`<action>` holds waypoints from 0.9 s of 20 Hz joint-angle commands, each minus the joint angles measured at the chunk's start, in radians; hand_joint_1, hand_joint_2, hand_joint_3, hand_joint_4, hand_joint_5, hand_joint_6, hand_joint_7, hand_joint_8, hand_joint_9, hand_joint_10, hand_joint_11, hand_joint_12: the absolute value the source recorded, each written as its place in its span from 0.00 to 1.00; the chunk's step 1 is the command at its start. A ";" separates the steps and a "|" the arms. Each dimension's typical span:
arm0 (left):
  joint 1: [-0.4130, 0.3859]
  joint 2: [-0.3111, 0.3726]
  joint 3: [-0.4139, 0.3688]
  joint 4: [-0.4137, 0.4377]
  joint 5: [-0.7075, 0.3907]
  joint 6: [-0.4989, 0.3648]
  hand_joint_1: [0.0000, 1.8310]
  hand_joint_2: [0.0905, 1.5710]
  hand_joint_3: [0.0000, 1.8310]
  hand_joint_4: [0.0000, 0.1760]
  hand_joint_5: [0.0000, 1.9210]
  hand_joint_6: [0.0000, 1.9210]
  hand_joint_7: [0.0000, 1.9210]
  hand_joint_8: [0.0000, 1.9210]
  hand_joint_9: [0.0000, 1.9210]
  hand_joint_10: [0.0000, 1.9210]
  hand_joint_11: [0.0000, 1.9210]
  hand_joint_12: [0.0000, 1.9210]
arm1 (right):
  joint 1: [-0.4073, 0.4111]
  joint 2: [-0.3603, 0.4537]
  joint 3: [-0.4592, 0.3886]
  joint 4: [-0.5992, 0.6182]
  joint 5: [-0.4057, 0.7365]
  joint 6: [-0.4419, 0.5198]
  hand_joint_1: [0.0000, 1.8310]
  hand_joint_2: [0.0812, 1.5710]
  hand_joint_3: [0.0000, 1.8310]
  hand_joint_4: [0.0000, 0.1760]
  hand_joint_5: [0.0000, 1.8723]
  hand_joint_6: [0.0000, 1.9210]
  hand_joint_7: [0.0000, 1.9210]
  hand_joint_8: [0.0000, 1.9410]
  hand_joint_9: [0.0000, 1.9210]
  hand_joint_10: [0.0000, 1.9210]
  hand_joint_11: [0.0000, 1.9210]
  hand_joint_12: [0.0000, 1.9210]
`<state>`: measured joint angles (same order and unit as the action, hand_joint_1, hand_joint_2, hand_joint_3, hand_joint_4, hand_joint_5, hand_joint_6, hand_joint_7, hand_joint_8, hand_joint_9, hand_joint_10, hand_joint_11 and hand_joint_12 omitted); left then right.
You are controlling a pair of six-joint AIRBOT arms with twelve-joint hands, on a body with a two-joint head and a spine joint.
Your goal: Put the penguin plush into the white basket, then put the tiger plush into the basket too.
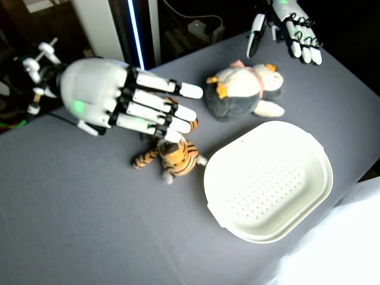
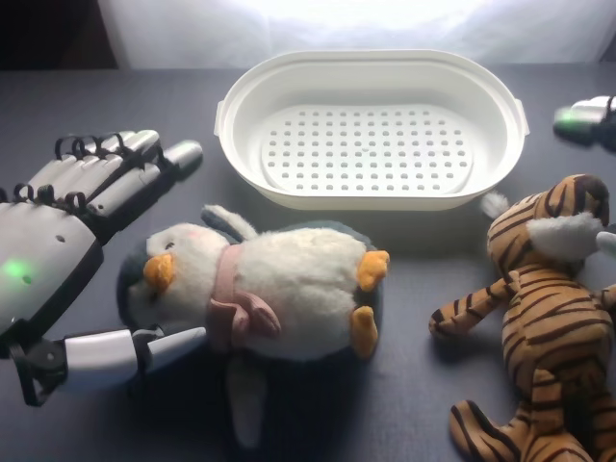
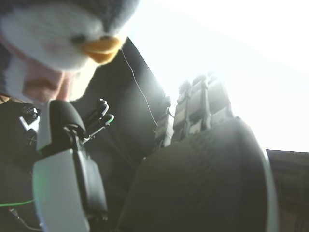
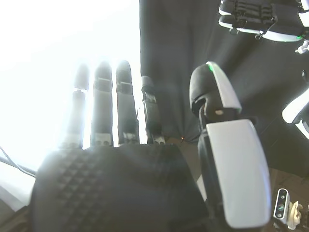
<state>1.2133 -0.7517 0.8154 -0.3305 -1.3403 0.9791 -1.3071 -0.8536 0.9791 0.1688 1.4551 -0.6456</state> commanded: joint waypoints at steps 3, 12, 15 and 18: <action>-0.047 0.003 0.034 0.074 0.008 -0.002 0.41 0.56 0.00 1.00 0.04 0.01 0.00 0.00 0.00 0.00 0.00 0.02 | 0.006 0.000 0.007 0.008 0.123 0.011 0.51 0.77 0.00 0.00 0.28 0.00 0.21 0.00 0.21 0.00 0.09 0.36; -0.263 -0.069 0.140 0.077 0.498 0.250 0.51 0.39 0.00 1.00 0.04 0.00 0.11 0.01 0.09 0.01 0.06 0.04 | 0.007 0.001 0.011 -0.001 0.115 0.016 0.52 0.78 0.00 0.00 0.28 0.00 0.21 0.00 0.21 0.00 0.10 0.36; -0.265 -0.076 0.143 0.051 0.511 0.275 0.62 0.47 0.00 0.00 0.45 0.02 0.50 0.10 0.41 0.34 0.23 0.58 | 0.006 0.000 0.010 -0.001 0.112 0.018 0.51 0.78 0.00 0.00 0.29 0.00 0.22 0.00 0.22 0.00 0.10 0.36; -0.265 -0.060 0.131 0.042 0.452 0.274 0.67 0.59 0.00 0.00 0.74 0.09 0.45 0.83 0.46 0.98 0.52 0.99 | 0.004 0.000 0.011 -0.001 0.112 0.019 0.53 0.78 0.00 0.00 0.30 0.00 0.23 0.00 0.23 0.00 0.11 0.37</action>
<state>0.9539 -0.8120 0.9463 -0.3092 -0.7849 1.2366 -1.3083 -0.8536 0.9855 0.1600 1.4452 -0.6323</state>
